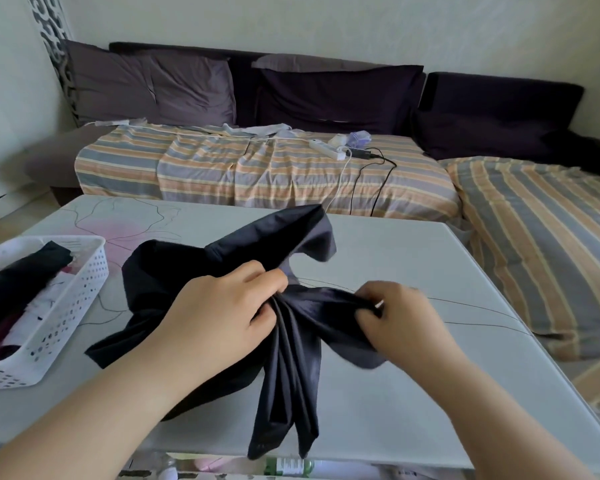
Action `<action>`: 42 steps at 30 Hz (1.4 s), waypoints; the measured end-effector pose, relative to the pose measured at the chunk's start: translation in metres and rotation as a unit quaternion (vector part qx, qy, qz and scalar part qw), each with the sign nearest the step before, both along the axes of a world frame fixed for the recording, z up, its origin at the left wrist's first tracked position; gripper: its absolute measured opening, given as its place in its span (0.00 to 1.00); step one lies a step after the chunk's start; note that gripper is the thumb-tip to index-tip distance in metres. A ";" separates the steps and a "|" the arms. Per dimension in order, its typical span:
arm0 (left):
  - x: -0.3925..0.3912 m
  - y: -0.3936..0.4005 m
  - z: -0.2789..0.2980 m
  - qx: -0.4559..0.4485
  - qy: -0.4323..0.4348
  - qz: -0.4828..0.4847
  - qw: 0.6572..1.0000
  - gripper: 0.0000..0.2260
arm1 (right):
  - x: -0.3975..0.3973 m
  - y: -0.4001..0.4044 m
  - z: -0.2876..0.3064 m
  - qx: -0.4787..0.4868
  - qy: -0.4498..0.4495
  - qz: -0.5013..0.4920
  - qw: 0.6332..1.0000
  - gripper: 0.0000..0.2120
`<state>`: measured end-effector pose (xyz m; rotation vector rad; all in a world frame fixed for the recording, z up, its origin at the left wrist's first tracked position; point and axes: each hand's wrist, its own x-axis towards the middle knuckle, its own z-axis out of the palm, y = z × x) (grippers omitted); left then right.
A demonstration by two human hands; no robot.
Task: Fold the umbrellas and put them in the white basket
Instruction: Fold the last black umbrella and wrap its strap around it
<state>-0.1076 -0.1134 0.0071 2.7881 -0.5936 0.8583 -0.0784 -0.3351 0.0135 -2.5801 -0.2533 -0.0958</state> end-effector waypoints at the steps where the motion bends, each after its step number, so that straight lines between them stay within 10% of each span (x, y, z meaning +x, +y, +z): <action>1: 0.001 -0.001 0.000 0.000 -0.001 -0.004 1.000 0.09 | -0.001 -0.005 0.004 0.032 -0.034 -0.014 0.999 0.08; 16: 0.002 -0.002 0.004 -0.025 0.015 -0.018 0.999 0.08 | 0.011 -0.042 0.029 0.220 0.099 0.070 0.968 0.07; 25: 0.003 -0.006 0.002 -0.030 0.015 -0.009 0.999 0.08 | -0.018 -0.010 0.018 0.105 -0.194 0.091 0.971 0.08; 42: 0.004 -0.008 0.000 -0.047 0.022 -0.053 0.997 0.15 | -0.022 0.030 -0.006 0.143 -0.069 0.129 0.979 0.12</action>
